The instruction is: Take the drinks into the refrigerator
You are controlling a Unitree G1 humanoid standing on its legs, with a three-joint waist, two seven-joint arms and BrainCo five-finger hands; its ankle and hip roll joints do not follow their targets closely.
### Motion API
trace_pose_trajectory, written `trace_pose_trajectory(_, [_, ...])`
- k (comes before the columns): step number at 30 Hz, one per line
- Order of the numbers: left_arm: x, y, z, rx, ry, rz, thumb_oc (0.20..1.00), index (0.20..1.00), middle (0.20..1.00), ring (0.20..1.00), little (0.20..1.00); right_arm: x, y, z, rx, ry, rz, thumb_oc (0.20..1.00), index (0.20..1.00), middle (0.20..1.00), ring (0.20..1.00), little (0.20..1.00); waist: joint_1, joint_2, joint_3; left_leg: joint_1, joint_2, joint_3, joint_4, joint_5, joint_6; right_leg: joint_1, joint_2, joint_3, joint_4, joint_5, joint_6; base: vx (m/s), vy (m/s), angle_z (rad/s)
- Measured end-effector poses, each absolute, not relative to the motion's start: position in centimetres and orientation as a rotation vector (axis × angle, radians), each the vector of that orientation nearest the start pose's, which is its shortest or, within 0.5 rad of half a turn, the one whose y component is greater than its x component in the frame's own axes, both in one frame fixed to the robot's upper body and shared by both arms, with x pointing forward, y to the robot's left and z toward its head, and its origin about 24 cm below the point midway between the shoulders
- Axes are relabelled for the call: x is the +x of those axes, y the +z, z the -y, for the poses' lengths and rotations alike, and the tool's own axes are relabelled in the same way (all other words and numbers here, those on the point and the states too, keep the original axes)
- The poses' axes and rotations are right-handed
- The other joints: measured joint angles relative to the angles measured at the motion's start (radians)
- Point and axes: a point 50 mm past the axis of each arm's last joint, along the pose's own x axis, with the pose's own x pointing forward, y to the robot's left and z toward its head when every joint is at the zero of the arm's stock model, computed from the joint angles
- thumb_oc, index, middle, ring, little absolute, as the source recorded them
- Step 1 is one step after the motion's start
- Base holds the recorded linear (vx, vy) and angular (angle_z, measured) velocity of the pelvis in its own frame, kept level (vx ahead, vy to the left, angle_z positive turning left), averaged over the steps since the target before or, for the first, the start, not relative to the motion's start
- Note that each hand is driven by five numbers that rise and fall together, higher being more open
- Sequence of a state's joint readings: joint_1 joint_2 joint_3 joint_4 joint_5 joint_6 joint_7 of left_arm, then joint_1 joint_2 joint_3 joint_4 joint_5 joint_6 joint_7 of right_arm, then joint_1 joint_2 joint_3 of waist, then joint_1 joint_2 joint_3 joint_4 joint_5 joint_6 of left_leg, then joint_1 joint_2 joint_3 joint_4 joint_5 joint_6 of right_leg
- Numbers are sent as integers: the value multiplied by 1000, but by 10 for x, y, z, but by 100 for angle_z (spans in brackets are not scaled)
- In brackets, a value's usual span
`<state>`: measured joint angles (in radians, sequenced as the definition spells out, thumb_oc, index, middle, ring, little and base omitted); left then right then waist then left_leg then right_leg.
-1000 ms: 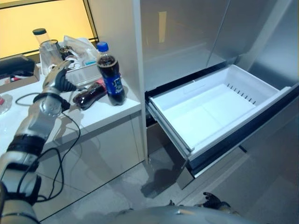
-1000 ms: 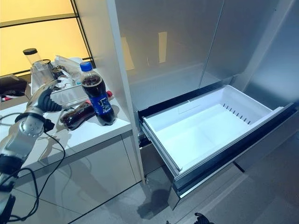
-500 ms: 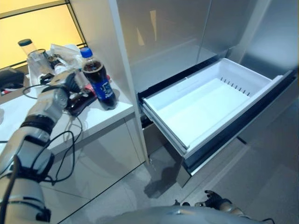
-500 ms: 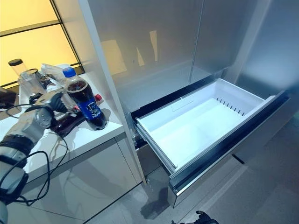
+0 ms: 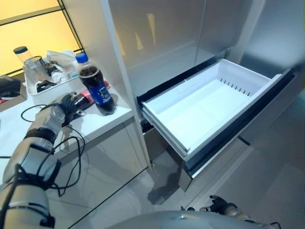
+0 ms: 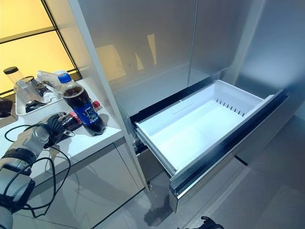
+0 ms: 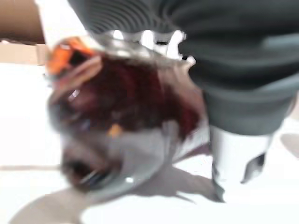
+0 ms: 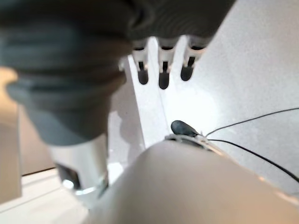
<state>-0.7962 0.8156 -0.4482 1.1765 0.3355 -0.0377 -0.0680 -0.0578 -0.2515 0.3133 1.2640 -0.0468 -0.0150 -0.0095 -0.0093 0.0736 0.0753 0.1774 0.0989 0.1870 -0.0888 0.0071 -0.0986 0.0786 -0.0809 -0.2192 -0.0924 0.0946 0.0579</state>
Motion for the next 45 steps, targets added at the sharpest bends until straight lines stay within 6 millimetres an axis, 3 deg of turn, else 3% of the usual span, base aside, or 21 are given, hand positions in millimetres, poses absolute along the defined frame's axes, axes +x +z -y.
trace_pose_trajectory(14, [334, 98, -359, 1258, 117, -532, 1000, 1000, 1000, 1000, 1000, 101, -161, 226, -467, 134, -1215, 1000, 1000, 1000, 1000, 1000, -2, 2, -9, -1, 3, 2, 0, -1, -1, -4, 4, 3, -1, 0, -1, 3, 0, 0])
trace_pose_trajectory(15, [335, 98, -358, 1260, 123, -522, 416, 416, 416, 416, 416, 101, -161, 227, -467, 133, -1216, 1000, 1000, 1000, 1000, 1000, -2, 2, -9, -1, 3, 2, 0, -1, -1, -4, 4, 3, -1, 0, -1, 0, 0, 0])
trace_pose_trajectory(16, [337, 98, -355, 1265, 121, -510, 200, 200, 200, 200, 200, 100, -161, 227, -468, 132, -1218, 1000, 1000, 1000, 1000, 1000, -1, 1, -10, -2, 3, 2, 0, -1, -1, -5, 4, 3, -2, 0, -1, 0, 0, 0])
trace_pose_trajectory(22, [343, 94, -341, 1445, 94, -464, 200, 200, 200, 200, 200, 95, -162, 229, -451, 102, -1219, 1000, 1000, 1000, 1000, 1000, -2, -3, -15, -15, 3, 1, 0, 0, -1, -17, 5, 3, 0, 0, -1, -2, -2, 1])
trace_pose_trajectory(33, [344, 96, -334, 1454, 132, -385, 200, 200, 200, 200, 200, 96, -160, 234, -415, 33, -1203, 1000, 1000, 1000, 1000, 1000, 9, -4, 16, -16, 2, 0, -2, -1, -2, -15, 3, 4, -4, -2, 3, -3, -2, 0])
trace_pose_trajectory(41, [320, 92, -355, 1404, 232, -329, 200, 200, 200, 200, 200, 97, -160, 232, -426, -8, -1186, 1000, 1000, 1000, 1000, 1000, -2, 7, 36, -12, 4, 4, 0, -2, -3, -15, 6, 6, -4, 1, -1, -8, 9, -1])
trace_pose_trajectory(45, [306, 87, -367, 1228, 348, -317, 200, 200, 200, 200, 200, 96, -160, 232, -426, -10, -1179, 1000, 1000, 1000, 1000, 1000, -2, 9, 37, -8, 6, 4, 0, -3, -5, -13, 9, 10, -5, 1, -1, -7, -8, -4])
